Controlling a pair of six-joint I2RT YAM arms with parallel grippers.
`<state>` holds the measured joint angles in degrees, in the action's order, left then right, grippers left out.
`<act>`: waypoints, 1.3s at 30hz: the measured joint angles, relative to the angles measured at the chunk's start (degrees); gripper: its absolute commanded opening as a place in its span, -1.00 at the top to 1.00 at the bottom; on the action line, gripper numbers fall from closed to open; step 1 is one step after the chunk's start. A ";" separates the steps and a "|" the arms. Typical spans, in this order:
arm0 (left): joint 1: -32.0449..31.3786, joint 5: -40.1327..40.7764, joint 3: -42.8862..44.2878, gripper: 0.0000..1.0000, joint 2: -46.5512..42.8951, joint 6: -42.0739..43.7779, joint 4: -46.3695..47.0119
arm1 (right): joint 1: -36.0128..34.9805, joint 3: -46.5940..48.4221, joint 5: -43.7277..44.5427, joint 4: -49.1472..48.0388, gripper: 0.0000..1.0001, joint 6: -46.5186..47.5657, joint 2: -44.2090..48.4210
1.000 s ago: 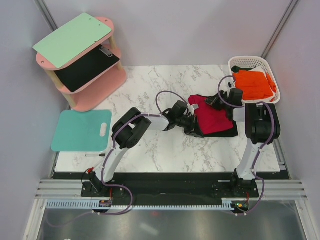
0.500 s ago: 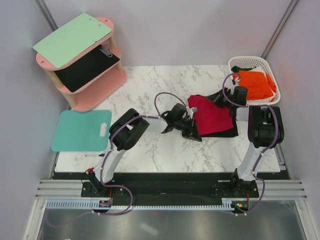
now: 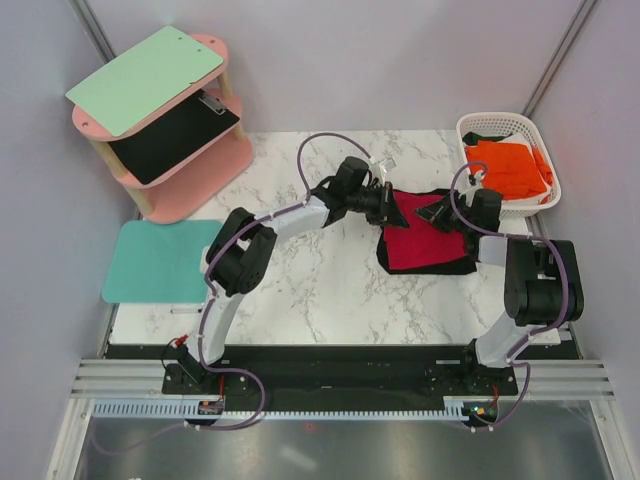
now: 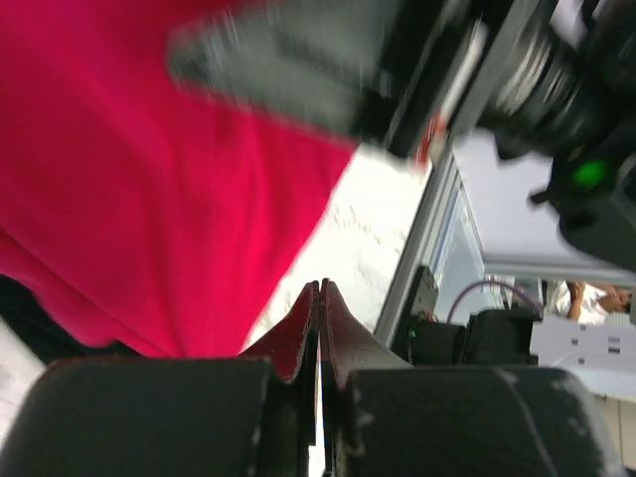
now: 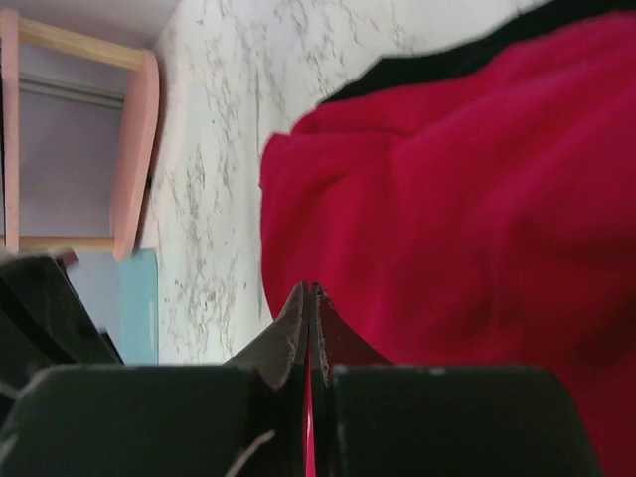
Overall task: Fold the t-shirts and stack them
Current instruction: Smooth out wrinkles on the folded tshirt
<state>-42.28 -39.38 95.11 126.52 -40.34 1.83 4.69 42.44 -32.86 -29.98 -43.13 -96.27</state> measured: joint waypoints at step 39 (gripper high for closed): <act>9.55 -1.73 16.50 0.96 19.93 -5.20 -0.37 | 11.67 -19.17 1.66 12.04 1.00 -0.11 15.28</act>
<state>-32.73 -41.10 111.61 146.45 -45.54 1.45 16.36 23.27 -31.20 -17.93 -43.24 -80.99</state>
